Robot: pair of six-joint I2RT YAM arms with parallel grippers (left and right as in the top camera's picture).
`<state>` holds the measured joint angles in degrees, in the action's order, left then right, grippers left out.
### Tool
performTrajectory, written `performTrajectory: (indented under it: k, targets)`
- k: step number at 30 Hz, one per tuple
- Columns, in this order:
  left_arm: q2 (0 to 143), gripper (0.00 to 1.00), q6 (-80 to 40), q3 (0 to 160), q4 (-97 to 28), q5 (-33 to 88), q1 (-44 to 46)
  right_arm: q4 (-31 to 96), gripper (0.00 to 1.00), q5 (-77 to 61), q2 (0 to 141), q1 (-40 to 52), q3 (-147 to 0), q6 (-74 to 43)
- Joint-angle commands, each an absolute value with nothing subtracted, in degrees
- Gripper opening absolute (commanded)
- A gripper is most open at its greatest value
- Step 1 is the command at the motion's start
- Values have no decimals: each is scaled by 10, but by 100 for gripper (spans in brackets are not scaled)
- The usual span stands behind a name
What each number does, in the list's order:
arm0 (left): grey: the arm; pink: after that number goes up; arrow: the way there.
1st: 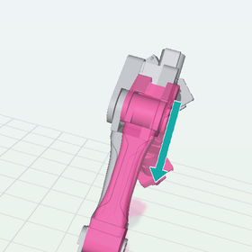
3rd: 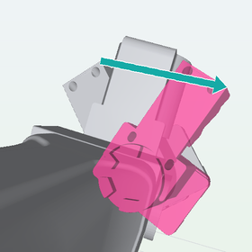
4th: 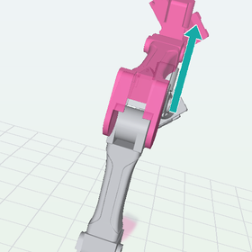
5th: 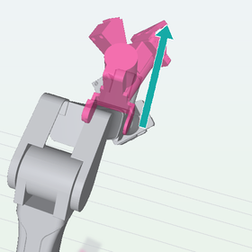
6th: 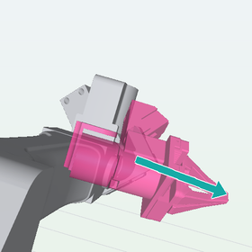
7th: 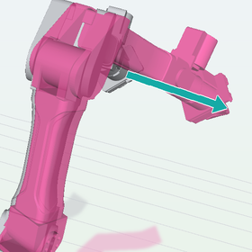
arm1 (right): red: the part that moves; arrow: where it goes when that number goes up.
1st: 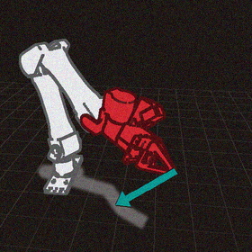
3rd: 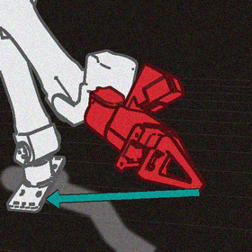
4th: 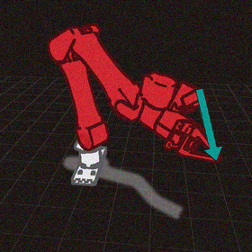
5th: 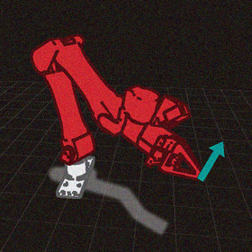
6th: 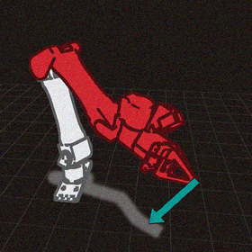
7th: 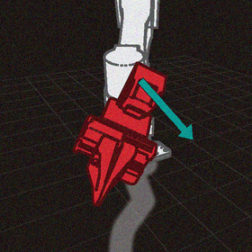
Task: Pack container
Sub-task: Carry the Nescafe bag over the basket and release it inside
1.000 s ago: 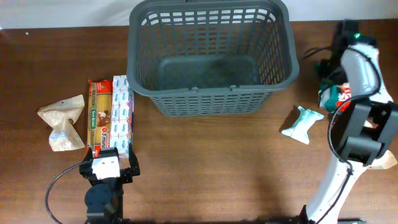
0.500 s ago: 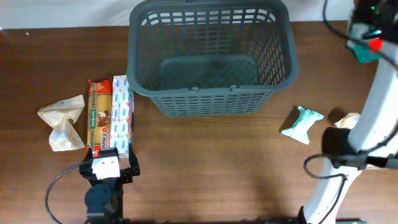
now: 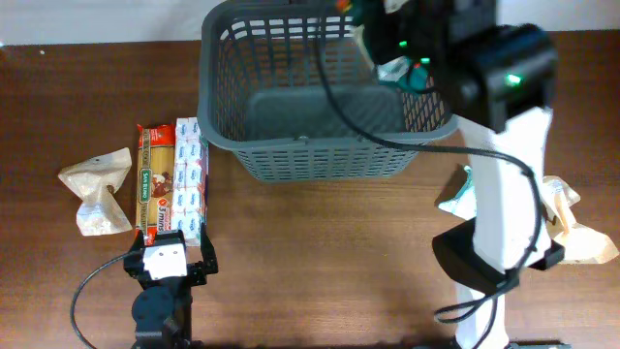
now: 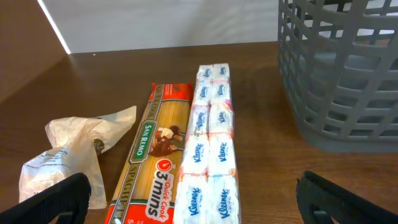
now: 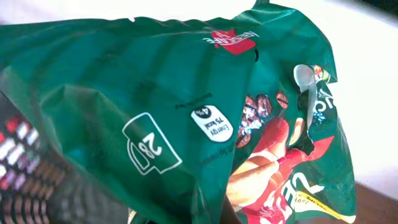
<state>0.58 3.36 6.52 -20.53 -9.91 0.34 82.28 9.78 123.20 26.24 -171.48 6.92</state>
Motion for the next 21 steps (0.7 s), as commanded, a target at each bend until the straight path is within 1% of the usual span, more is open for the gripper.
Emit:
performTrajectory:
  k: [1,7,12,13,17,21]
  targets:
    - [3,99,30,63,-206,-103,4,807,4,123,1241,271,-1662,88]
    - [3,99,30,63,-206,-103,4,772,4,122,1241,276,-1515,85]
    - [3,99,30,63,-206,-103,4,688,4,122,1241,276,-1370,76]
    - [3,99,30,63,-206,-103,4,662,4,120,1241,276,-1319,63]
    - [3,99,30,63,-206,-103,4,640,4,92,1241,277,-1243,55]
    - [3,99,30,63,-206,-103,4,634,4,92,1241,277,-1218,55]
